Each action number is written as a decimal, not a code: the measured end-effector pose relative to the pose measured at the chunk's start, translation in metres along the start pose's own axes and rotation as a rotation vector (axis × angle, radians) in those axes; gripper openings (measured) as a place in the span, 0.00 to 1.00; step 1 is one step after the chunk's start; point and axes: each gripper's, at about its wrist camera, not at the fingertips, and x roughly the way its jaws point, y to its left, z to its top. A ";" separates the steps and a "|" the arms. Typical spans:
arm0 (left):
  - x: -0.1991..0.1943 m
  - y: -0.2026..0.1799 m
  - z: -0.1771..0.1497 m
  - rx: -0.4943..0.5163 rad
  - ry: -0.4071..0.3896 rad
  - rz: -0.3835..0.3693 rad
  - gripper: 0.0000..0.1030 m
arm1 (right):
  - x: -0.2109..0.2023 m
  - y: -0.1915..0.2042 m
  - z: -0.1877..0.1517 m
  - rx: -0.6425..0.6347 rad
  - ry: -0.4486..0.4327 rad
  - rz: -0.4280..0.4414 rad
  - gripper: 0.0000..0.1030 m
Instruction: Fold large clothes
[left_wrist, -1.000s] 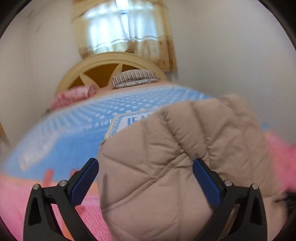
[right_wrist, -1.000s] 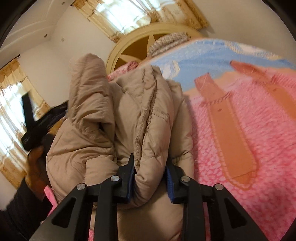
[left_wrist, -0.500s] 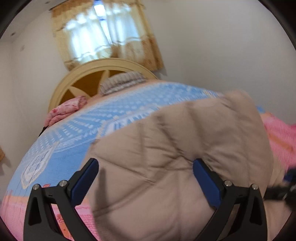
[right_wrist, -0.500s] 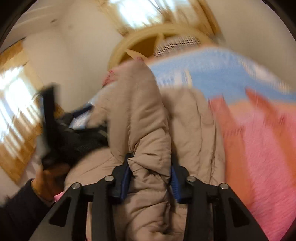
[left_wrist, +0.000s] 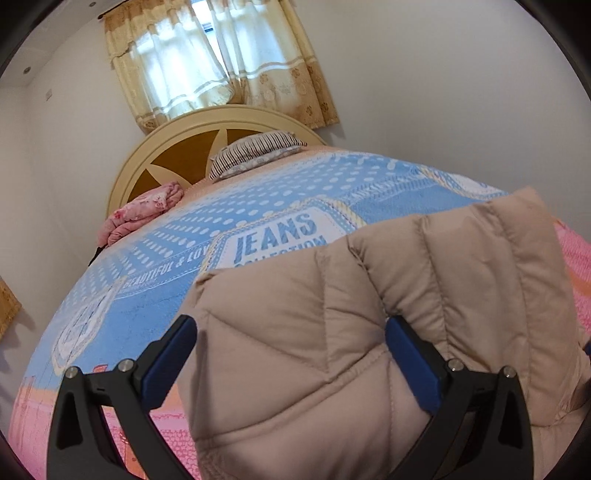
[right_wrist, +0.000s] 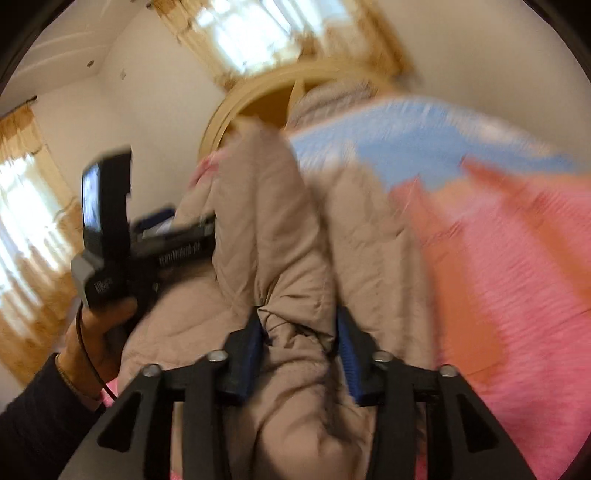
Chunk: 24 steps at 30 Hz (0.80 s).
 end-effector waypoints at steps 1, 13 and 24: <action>0.001 0.002 0.001 -0.007 0.006 -0.006 1.00 | -0.009 0.007 0.006 -0.026 -0.050 -0.008 0.49; 0.026 0.032 0.002 -0.189 0.097 0.036 1.00 | 0.090 0.032 0.038 -0.187 0.128 -0.089 0.33; 0.046 0.019 -0.013 -0.213 0.133 0.021 1.00 | 0.119 -0.012 0.020 -0.124 0.152 -0.065 0.32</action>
